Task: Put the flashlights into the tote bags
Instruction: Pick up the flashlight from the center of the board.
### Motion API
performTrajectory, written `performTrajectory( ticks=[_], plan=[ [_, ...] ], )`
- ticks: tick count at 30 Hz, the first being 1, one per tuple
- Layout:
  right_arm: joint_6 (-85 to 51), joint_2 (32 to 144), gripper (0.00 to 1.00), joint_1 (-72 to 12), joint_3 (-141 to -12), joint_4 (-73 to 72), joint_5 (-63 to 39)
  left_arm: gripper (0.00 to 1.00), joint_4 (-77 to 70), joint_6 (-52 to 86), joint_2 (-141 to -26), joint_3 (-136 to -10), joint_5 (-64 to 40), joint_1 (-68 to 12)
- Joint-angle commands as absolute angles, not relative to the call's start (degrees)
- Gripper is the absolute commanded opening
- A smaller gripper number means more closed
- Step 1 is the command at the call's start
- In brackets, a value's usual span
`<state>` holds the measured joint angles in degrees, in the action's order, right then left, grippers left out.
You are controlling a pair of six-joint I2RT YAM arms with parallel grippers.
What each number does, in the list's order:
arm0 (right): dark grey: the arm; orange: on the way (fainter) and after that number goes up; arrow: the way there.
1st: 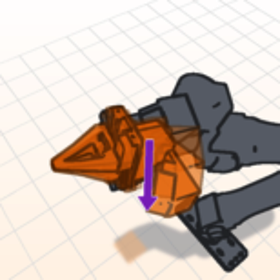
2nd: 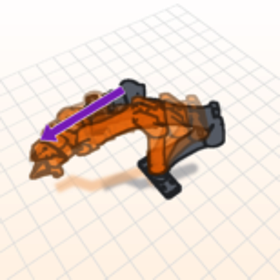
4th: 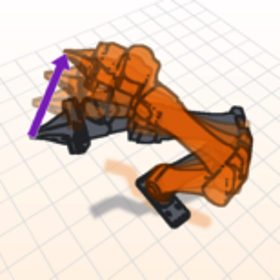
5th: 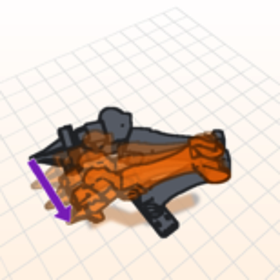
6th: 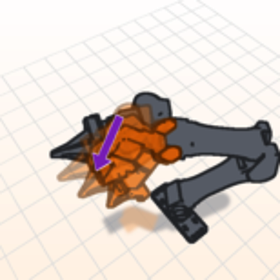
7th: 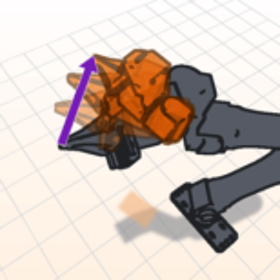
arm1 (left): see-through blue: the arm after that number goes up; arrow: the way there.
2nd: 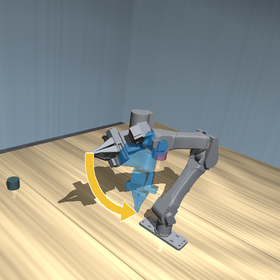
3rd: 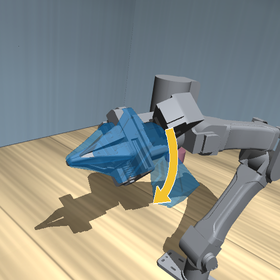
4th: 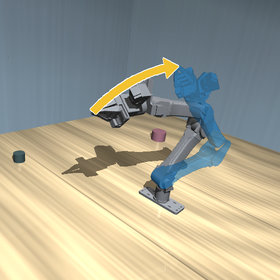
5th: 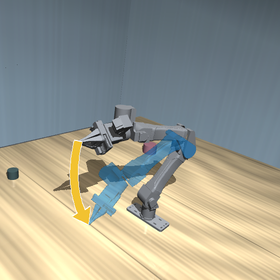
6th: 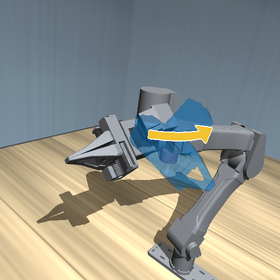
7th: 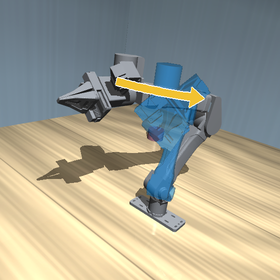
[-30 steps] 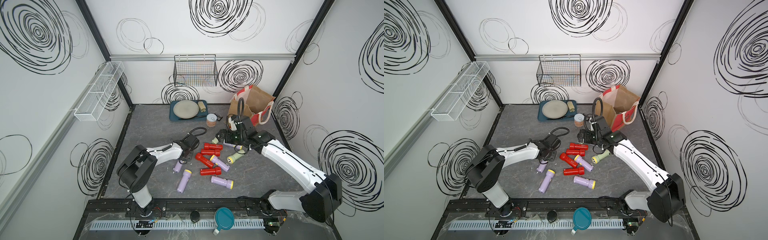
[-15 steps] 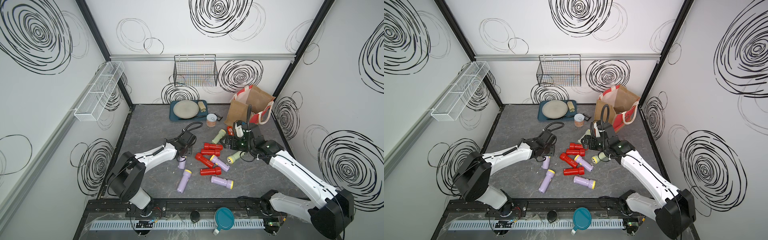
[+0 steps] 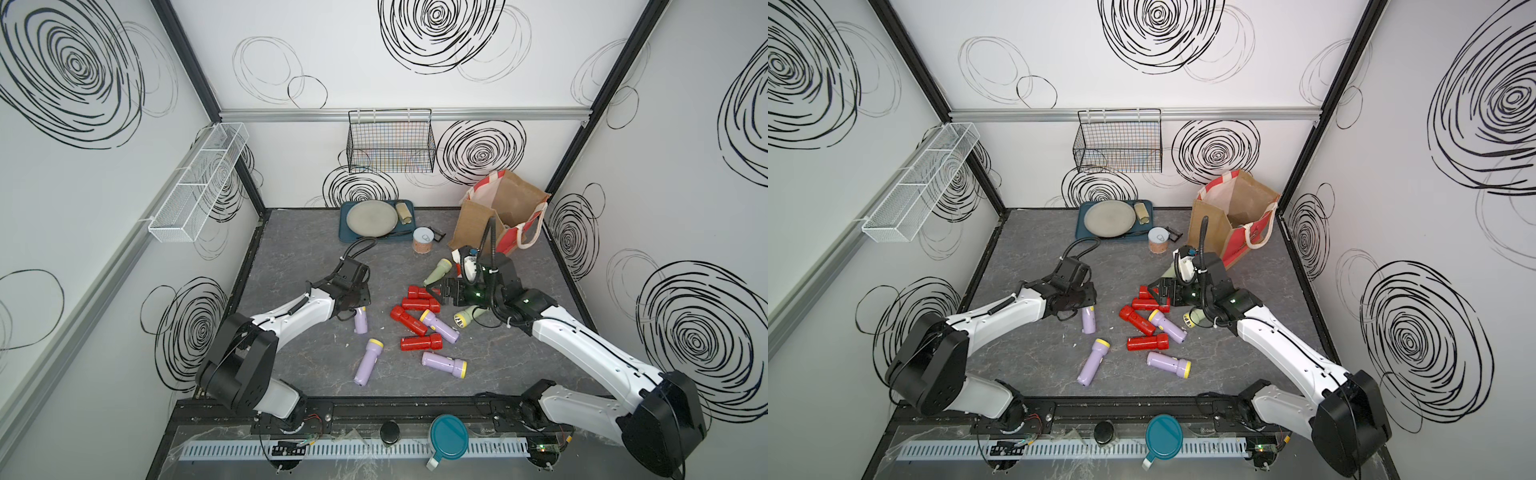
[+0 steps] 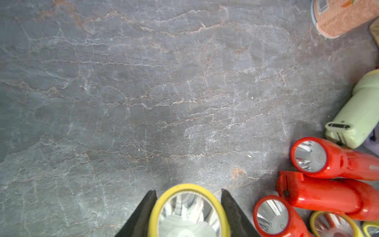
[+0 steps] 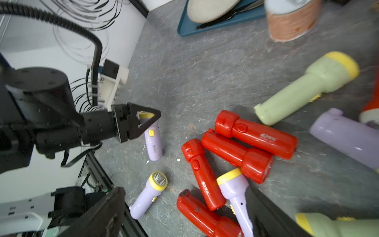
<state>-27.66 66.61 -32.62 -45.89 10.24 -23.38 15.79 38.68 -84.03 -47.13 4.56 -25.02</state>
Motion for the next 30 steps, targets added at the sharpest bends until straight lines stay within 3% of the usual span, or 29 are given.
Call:
performTrajectory(
  ticks=[1, 17, 30],
  plan=[
    [-24.4, 70.3, 0.95, -32.8, -46.2, 0.6, -30.6, 0.00, 9.5, 44.7, -81.0, -45.0, -1.0, -22.7],
    [-18.2, 92.9, 0.93, -37.5, -58.4, -3.8, -43.8, 0.00, 2.8, 56.9, -76.9, -43.8, -7.5, -20.8],
    [-14.2, 100.8, 0.90, -40.8, -63.8, -2.4, -42.9, 0.00, -1.8, 63.4, -74.9, -42.9, -12.5, -20.9]
  ],
)
